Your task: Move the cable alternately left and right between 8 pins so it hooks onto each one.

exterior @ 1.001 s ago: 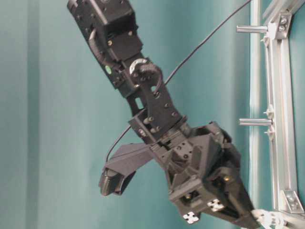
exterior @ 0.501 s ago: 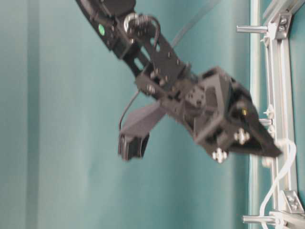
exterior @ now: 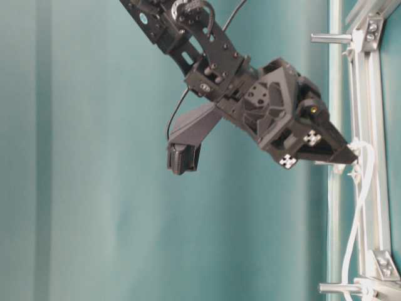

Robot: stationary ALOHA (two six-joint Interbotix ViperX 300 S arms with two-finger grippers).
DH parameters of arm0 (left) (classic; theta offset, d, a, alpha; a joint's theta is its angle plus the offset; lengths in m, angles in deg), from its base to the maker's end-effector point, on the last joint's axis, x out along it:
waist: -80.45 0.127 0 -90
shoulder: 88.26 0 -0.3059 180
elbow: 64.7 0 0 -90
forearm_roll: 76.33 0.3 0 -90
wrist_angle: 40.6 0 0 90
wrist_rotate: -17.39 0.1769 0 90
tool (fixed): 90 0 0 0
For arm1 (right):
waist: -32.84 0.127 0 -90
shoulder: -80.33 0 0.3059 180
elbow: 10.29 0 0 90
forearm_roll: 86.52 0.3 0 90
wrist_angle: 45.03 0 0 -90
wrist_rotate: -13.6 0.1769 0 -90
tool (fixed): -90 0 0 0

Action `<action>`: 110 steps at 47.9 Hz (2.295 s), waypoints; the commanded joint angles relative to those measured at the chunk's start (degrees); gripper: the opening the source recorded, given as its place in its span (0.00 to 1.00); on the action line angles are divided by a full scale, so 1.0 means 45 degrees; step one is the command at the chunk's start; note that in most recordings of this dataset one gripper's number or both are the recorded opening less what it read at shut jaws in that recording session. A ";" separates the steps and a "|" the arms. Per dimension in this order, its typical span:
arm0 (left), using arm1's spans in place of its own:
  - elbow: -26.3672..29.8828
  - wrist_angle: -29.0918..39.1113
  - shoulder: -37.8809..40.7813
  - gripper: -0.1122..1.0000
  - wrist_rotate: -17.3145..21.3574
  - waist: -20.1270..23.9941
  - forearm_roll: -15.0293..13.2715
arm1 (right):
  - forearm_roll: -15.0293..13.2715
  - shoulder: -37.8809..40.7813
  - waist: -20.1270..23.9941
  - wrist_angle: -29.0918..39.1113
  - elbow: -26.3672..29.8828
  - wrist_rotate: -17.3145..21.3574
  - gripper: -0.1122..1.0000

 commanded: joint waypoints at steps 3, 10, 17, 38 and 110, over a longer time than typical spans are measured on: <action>0.0332 -0.0117 0.0156 0.69 0.0059 0.0000 0.0059 | -0.0078 -0.0879 0.0098 0.0000 -0.0215 -0.0020 0.24; 0.0332 -0.0117 0.0156 0.69 0.0059 0.0000 0.0059 | -0.0195 -0.1875 -0.0078 0.0391 -0.1152 0.0020 0.24; 0.0332 -0.0117 0.0156 0.69 0.0059 0.0000 0.0059 | -0.0430 -0.2715 -0.0625 0.0547 -0.1953 0.0020 0.24; 0.0352 -0.0117 0.0156 0.69 0.0059 0.0000 0.0059 | -0.3105 -0.3555 -0.1445 0.0664 -0.2227 -0.0781 0.24; 0.0332 -0.0117 0.0156 0.69 0.0059 0.0039 0.0059 | -0.9473 -0.4746 -0.3379 -0.1250 -0.4355 -0.0840 0.24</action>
